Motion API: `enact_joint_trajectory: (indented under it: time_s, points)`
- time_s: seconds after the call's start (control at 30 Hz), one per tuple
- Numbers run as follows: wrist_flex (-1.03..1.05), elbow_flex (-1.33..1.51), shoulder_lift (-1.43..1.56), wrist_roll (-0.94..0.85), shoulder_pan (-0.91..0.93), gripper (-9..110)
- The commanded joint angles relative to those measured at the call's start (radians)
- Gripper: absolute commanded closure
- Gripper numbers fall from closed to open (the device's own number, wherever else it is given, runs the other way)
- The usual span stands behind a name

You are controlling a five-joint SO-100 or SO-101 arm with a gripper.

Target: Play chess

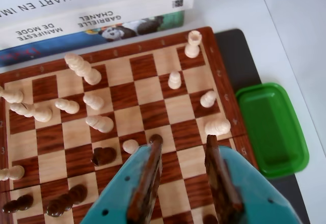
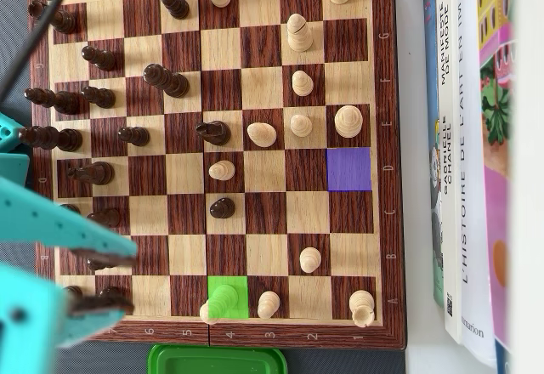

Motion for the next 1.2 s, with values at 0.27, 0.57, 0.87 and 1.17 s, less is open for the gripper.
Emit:
enact_joint_trajectory:
  time_s: [0.27, 0.57, 0.87, 1.17]
  points:
    - [-0.425, 0.422, 0.324, -0.008, -0.075, 88]
    - [-0.715, 0.617, 0.488, -0.009, -0.135, 88]
    - [-1.011, 0.782, 0.603, -0.009, -0.198, 88]
    - [-1.256, 0.940, 0.730, -0.009, -0.209, 88]
